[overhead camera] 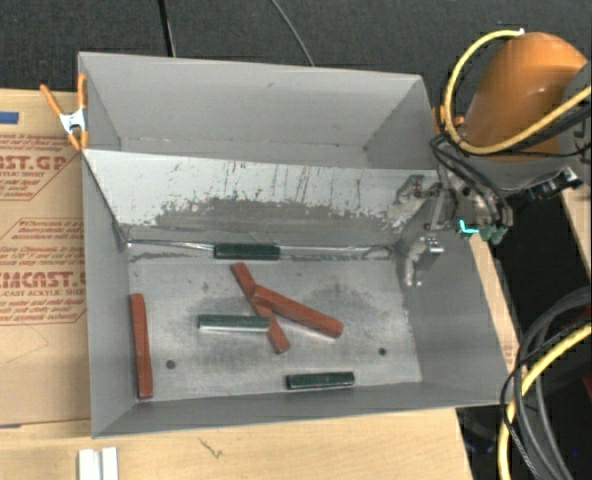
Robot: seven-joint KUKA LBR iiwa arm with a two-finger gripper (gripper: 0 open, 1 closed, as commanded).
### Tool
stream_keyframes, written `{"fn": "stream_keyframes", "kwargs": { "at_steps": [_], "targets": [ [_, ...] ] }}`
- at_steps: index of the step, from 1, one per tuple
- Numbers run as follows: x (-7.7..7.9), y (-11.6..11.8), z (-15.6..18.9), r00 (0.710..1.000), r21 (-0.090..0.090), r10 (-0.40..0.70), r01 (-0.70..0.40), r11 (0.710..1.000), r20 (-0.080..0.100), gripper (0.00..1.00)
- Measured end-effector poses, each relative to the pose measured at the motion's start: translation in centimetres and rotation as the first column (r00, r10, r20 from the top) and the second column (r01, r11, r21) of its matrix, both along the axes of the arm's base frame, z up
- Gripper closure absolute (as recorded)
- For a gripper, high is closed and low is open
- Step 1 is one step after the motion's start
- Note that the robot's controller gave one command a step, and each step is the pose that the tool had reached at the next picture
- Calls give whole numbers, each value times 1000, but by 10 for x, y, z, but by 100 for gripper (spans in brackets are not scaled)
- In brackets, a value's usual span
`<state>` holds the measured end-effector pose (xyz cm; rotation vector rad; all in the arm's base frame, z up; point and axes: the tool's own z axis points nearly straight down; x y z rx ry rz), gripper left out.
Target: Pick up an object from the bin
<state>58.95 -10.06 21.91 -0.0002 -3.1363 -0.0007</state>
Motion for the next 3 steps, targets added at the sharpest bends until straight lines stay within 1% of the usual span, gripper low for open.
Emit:
{"fn": "stream_keyframes", "kwargs": {
  "at_steps": [1, 2, 3],
  "targets": [
    [2, 0, 4, 1000, -1, 1, -1, 1000, 8, 100],
    [2, 0, 4, 1000, -1, 1, -1, 1000, 8, 100],
    [4, 0, -41, 998, -2, 68, -68, 998, 11, 100]
  ]
}}
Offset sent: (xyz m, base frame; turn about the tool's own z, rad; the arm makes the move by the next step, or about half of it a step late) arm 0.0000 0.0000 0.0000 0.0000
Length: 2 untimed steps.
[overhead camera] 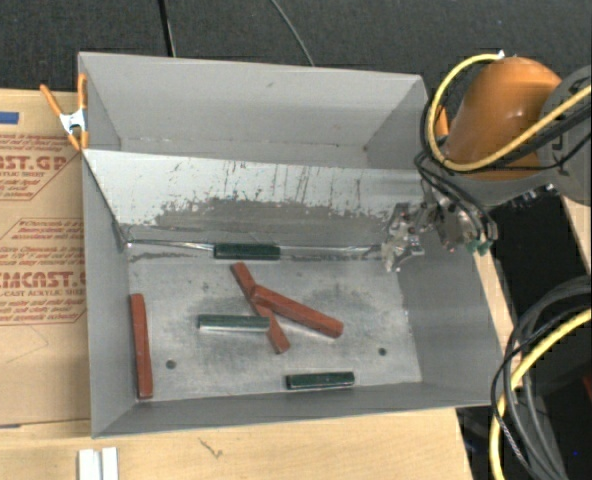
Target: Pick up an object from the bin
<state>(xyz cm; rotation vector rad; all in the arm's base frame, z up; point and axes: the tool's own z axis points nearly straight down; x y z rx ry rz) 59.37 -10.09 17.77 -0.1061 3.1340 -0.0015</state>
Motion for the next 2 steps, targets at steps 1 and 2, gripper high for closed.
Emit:
{"fn": "stream_keyframes", "kwargs": {
  "at_steps": [1, 2],
  "targets": [
    [-6, -1, -30, 1000, 2, 5, -5, 1000, -8, 100],
    [-34, 5, 34, 997, 2, 74, -73, 997, -10, 100]
  ]
}}
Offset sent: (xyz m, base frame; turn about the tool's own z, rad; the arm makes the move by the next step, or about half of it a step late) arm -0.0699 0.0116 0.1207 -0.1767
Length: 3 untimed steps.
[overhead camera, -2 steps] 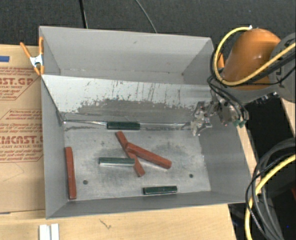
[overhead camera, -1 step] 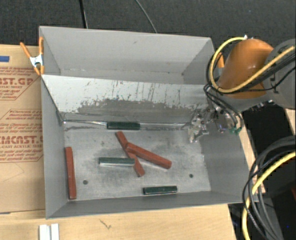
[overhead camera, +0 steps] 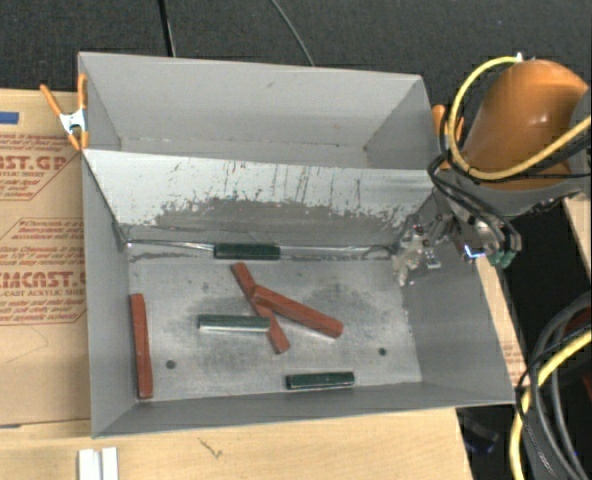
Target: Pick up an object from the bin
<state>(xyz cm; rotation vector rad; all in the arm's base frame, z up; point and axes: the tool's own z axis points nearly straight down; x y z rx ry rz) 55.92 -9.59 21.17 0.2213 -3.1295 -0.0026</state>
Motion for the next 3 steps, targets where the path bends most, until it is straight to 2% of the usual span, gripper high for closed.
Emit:
{"fn": "stream_keyframes", "kwargs": {
  "at_steps": [1, 2, 3],
  "targets": [
    [17, -13, 56, 833, -2, 553, -553, 833, 8, 100],
    [17, -13, 56, 833, -2, 553, -553, 833, 8, 100],
    [8, 7, -25, 925, 2, 379, -379, 925, 4, 0]
  ]
}}
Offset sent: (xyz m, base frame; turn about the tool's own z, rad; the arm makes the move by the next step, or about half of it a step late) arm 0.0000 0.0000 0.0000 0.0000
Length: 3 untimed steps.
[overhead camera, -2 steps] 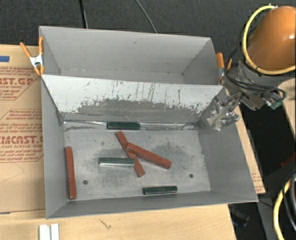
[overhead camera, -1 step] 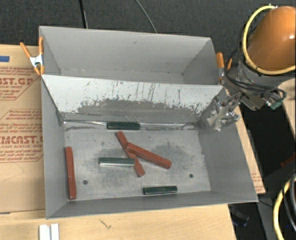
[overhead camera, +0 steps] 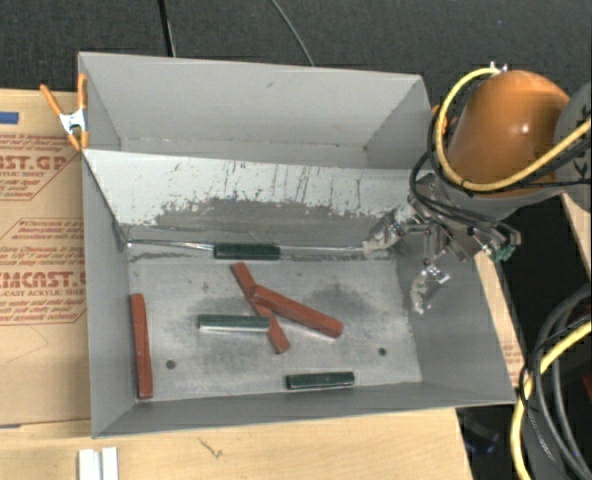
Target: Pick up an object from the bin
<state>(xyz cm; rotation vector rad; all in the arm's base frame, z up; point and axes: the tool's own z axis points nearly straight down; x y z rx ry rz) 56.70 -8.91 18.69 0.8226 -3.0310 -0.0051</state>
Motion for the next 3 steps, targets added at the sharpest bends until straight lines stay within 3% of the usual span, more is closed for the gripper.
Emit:
{"fn": "stream_keyframes", "kwargs": {
  "at_steps": [1, 2, 3],
  "targets": [
    [1, 0, 2, 1000, -1, 0, 0, 1000, 3, 0],
    [-37, 38, -68, 1000, -2, -22, 22, 1000, 7, 0],
    [-35, 43, -93, 978, -1, -209, 209, 978, -4, 0]
  ]
}}
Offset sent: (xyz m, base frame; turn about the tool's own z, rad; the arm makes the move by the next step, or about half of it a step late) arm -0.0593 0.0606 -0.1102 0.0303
